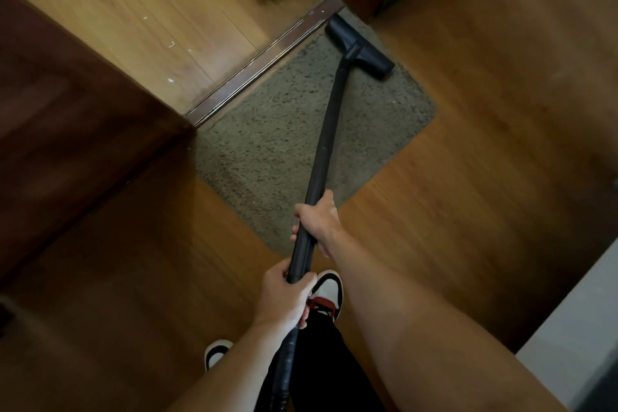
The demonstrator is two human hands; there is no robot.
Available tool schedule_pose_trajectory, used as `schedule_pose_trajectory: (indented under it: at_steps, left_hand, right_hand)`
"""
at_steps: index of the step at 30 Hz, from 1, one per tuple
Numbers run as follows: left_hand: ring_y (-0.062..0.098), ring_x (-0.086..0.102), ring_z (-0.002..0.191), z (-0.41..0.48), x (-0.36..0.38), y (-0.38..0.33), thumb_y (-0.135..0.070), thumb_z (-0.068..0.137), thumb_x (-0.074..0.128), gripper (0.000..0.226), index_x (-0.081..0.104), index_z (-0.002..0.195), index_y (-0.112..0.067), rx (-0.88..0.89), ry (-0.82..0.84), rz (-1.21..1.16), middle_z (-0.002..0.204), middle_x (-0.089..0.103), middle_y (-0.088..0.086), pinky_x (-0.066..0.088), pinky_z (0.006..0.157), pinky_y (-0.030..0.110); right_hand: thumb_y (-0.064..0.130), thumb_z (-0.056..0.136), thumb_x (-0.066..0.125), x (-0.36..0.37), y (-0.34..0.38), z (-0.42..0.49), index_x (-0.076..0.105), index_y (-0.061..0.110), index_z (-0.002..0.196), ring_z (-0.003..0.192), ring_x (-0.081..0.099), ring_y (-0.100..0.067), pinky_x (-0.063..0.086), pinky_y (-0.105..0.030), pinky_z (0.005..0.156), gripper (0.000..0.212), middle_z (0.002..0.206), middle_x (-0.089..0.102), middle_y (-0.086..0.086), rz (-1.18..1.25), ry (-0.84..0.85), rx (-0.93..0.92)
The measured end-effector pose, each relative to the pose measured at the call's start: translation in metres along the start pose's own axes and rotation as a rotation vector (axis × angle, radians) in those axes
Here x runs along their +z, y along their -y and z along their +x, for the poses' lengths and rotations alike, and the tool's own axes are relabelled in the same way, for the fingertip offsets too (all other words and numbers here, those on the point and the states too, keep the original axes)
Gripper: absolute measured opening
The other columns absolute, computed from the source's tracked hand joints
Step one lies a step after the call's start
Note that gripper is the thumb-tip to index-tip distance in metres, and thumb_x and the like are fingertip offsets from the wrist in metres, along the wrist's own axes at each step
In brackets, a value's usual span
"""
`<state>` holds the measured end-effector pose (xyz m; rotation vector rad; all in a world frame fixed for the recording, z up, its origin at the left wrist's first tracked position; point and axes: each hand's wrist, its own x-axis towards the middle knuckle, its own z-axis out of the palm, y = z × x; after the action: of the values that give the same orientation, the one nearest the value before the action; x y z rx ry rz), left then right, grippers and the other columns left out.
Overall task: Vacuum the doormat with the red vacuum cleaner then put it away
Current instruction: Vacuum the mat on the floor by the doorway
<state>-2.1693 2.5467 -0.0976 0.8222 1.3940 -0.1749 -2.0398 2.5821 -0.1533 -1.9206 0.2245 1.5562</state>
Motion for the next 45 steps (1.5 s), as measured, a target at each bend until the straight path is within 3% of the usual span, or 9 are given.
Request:
schedule_pose_trajectory:
  at_steps: [7,11,14,19,24,30,45]
  left_hand:
    - [0.022,0.042,0.036,-0.033,-0.051,0.056,-0.011,0.091,0.066,0.018,0.056,0.078,-0.005,-0.019,-0.005,0.045,0.064,0.051,0.010,0.039,0.037,0.026]
    - [0.018,0.044,0.038,-0.055,-0.094,0.092,-0.010,0.091,0.066,0.019,0.057,0.075,-0.003,-0.012,-0.012,0.146,0.055,0.051,0.004,0.038,0.040,0.024]
    - [0.024,0.049,0.049,-0.071,-0.128,0.118,-0.010,0.092,0.065,0.014,0.060,0.084,0.001,-0.045,0.021,0.194,0.057,0.052,0.006,0.042,0.044,0.026]
    - [0.019,0.047,0.042,-0.091,-0.154,0.147,-0.010,0.091,0.067,0.015,0.061,0.077,-0.010,-0.085,0.077,0.218,0.050,0.048,0.003,0.040,0.048,0.032]
    - [0.014,0.043,0.038,-0.092,-0.137,0.149,-0.008,0.091,0.065,0.023,0.054,0.072,-0.008,-0.027,0.069,0.236,0.045,0.046,-0.002,0.037,0.042,0.022]
    - [0.027,0.044,0.038,-0.077,-0.107,0.143,-0.013,0.088,0.067,0.020,0.055,0.073,-0.006,-0.042,0.096,0.217,0.052,0.048,0.006,0.041,0.043,0.032]
    - [0.024,0.041,0.037,-0.025,-0.019,0.077,-0.013,0.093,0.066,0.019,0.056,0.078,-0.005,-0.080,0.126,0.193,0.059,0.048,0.010,0.039,0.038,0.029]
  right_hand:
    - [0.006,0.096,0.058,0.050,-0.053,-0.034,0.025,0.023,0.142,0.053,0.060,-0.020,0.057,-0.032,0.049,0.059,0.096,0.055,-0.016,-0.045,-0.011,0.028]
    - [0.004,0.095,0.059,0.088,-0.094,-0.056,0.029,0.019,0.136,0.051,0.060,-0.020,0.060,-0.038,0.055,0.053,0.096,0.055,-0.018,0.003,0.009,0.066]
    - [0.003,0.097,0.059,0.114,-0.127,-0.074,0.028,0.020,0.137,0.053,0.060,-0.020,0.059,-0.035,0.051,0.053,0.102,0.053,-0.016,0.030,0.025,0.108]
    - [0.006,0.098,0.059,0.133,-0.164,-0.095,0.028,0.022,0.136,0.053,0.061,-0.019,0.058,-0.033,0.049,0.051,0.109,0.054,-0.016,0.084,0.002,0.141]
    - [0.006,0.098,0.060,0.117,-0.163,-0.100,0.031,0.019,0.129,0.052,0.059,-0.018,0.058,-0.033,0.049,0.044,0.103,0.054,-0.015,0.085,-0.004,0.109]
    - [0.005,0.097,0.060,0.083,-0.155,-0.088,0.033,0.018,0.128,0.054,0.060,-0.021,0.057,-0.034,0.049,0.043,0.095,0.056,-0.017,0.100,-0.057,0.104]
    - [0.005,0.096,0.060,-0.006,-0.091,-0.035,0.034,0.018,0.125,0.049,0.059,-0.019,0.058,-0.035,0.050,0.040,0.090,0.054,-0.013,0.082,-0.074,0.064]
